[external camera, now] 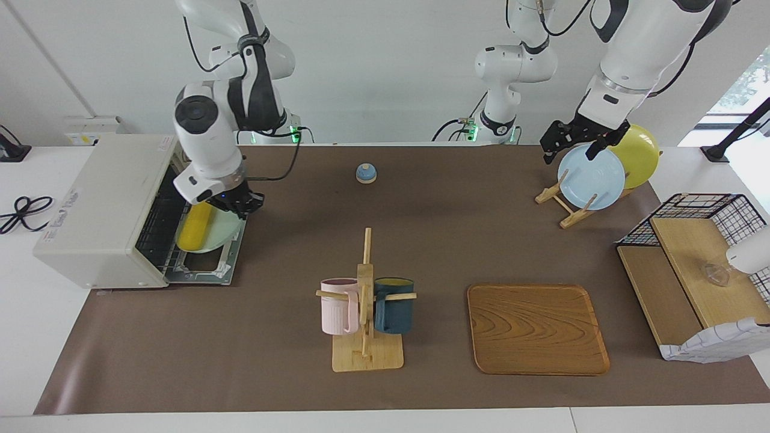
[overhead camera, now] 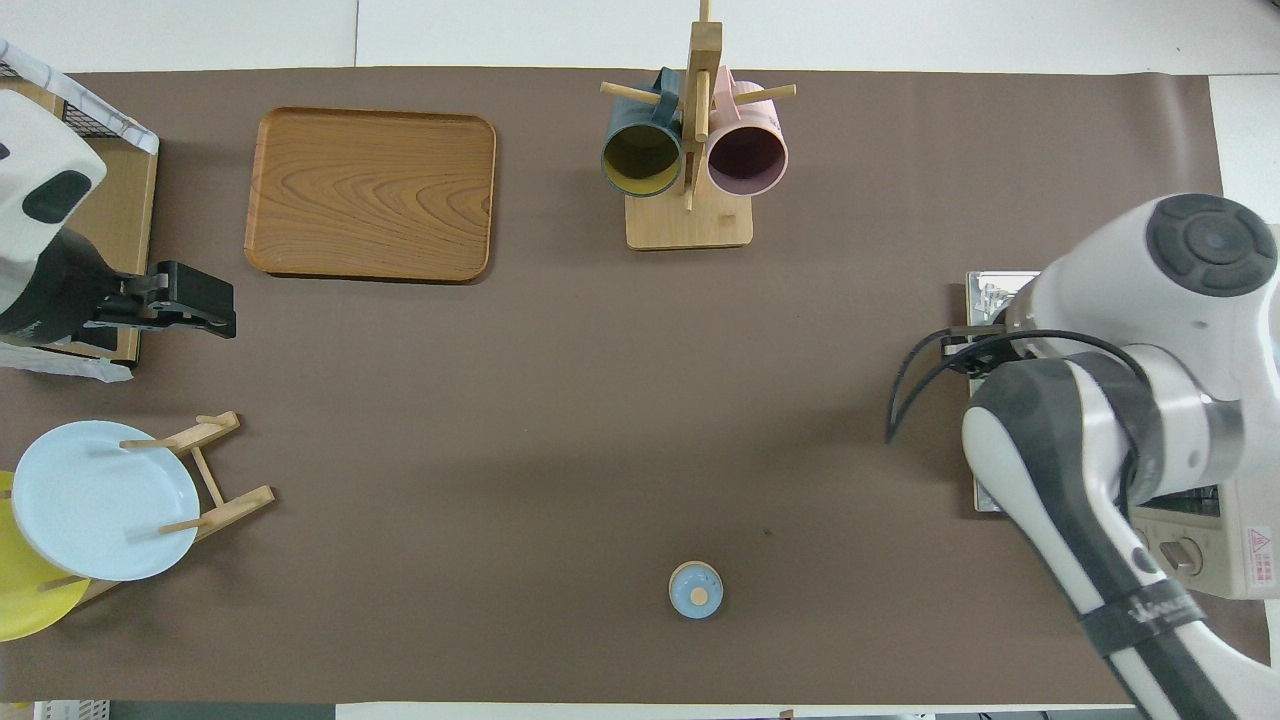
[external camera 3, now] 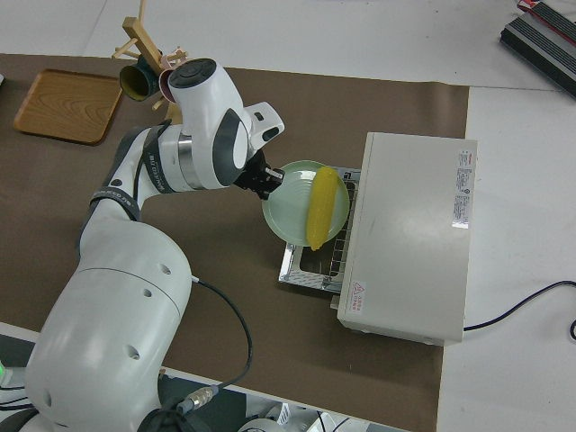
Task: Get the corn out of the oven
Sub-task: 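Pull the green plate with corn out toward the table center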
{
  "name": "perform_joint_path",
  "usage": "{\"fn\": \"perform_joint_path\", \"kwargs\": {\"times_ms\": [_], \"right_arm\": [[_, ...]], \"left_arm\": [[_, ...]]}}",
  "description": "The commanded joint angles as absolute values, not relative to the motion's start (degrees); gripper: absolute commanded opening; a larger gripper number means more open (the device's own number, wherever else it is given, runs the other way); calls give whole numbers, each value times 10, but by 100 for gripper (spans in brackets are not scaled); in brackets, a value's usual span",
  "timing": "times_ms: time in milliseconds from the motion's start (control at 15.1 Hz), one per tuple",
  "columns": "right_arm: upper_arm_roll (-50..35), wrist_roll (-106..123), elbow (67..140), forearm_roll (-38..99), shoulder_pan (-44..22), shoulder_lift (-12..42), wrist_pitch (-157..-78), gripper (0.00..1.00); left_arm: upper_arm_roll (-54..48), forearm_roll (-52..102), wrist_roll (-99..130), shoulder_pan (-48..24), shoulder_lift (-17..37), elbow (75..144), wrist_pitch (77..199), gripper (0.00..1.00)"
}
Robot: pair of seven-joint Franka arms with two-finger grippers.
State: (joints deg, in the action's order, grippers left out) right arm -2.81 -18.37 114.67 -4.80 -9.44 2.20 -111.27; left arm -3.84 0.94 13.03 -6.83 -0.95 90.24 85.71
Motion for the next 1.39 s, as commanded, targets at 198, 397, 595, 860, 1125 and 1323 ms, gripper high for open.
{"fn": "perform_joint_path", "kwargs": {"times_ms": [198,397,595,860,1125,1323], "right_arm": [[-28,-471,888,-10,-272,210,-1035,0],[-28,-586,810,-18,-337,305,-1061,0],[-29,-588,838,-9,-337,308,-1120,0],[-29,-597,868,50,-326,301,-1174,37],[-19,-557,869,23,-297,266,-1166,42],[-18,-406,875,-10,-218,220,-1074,0]], "left_arm": [[-41,2,149,-70,-26,923,876,100],[-41,2,145,-69,-26,924,877,100],[-41,2,146,-70,-25,924,887,100],[-41,2,146,-66,-30,934,900,100],[-42,2,144,-75,-33,942,911,100],[-46,2,146,-83,-35,959,923,100]]}}
